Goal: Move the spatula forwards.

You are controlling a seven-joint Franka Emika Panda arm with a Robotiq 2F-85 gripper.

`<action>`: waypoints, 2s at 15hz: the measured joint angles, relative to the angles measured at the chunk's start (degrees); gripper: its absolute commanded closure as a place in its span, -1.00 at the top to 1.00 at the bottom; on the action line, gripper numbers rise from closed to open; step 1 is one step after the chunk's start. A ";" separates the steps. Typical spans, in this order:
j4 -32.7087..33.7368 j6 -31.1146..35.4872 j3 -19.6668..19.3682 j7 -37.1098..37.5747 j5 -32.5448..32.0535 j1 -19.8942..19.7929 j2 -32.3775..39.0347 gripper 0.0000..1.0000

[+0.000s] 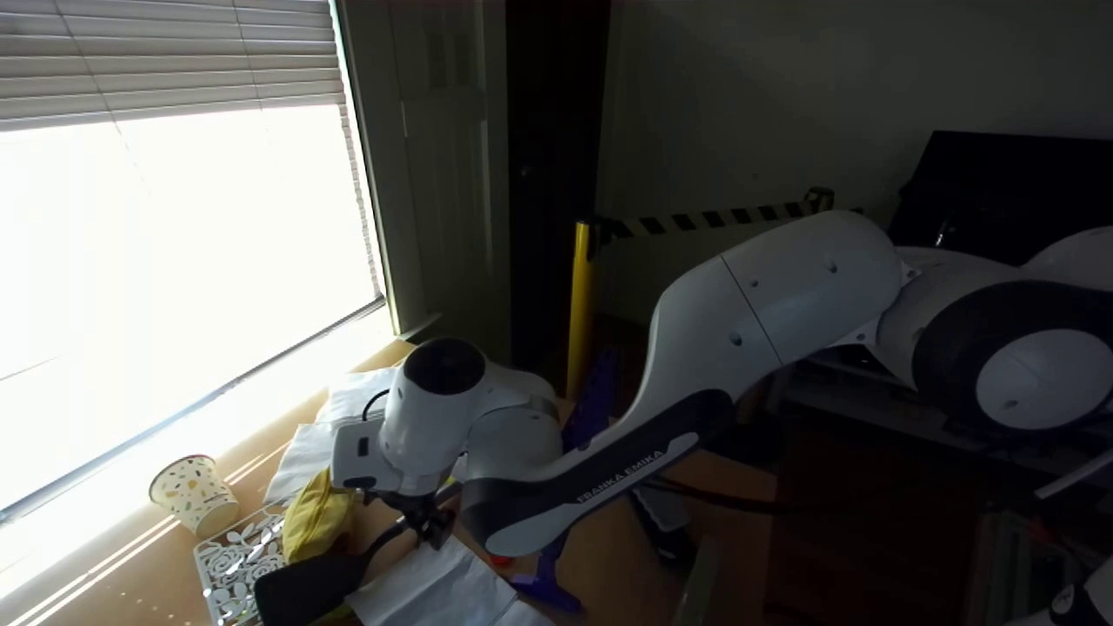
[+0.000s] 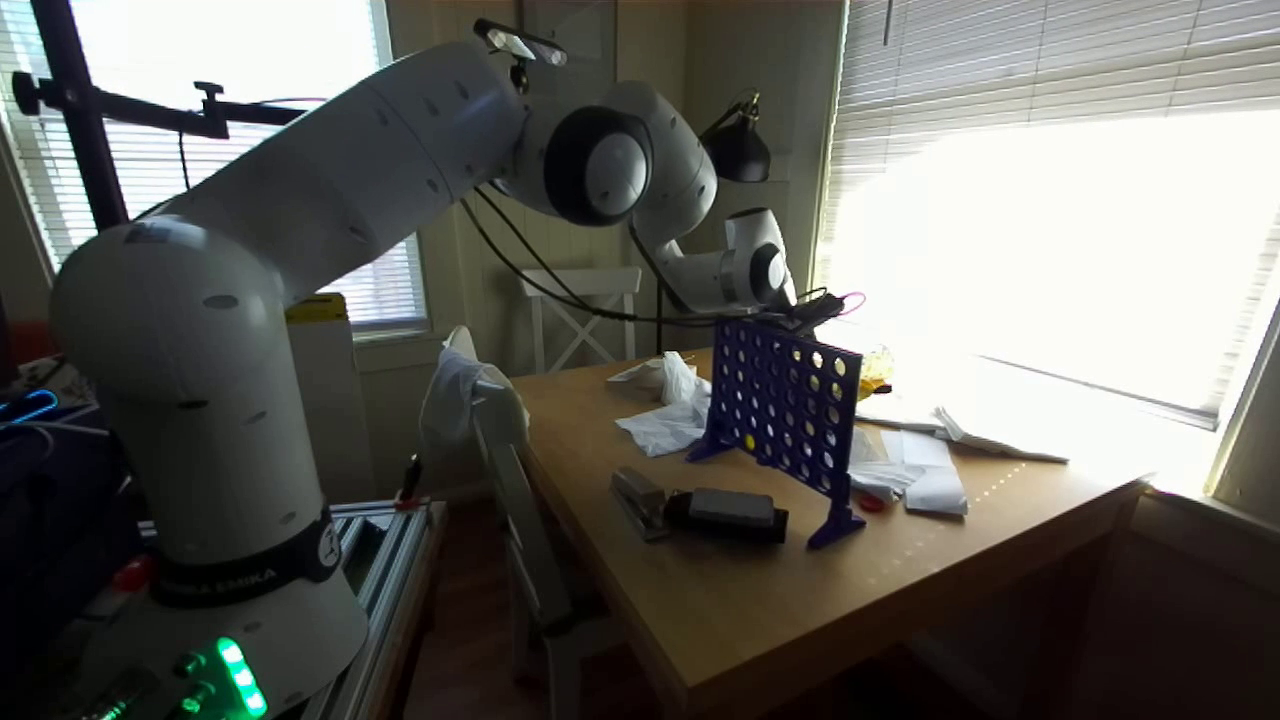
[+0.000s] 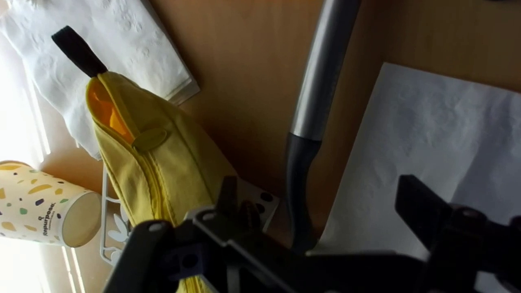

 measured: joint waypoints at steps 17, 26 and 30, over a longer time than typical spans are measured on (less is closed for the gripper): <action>10.09 -13.06 3.25 -16.25 8.98 -0.43 2.16 1.00; 20.55 -25.29 6.94 -29.83 11.01 -1.67 7.80 1.00; 25.18 -26.02 7.06 -30.61 11.05 -1.43 11.64 1.00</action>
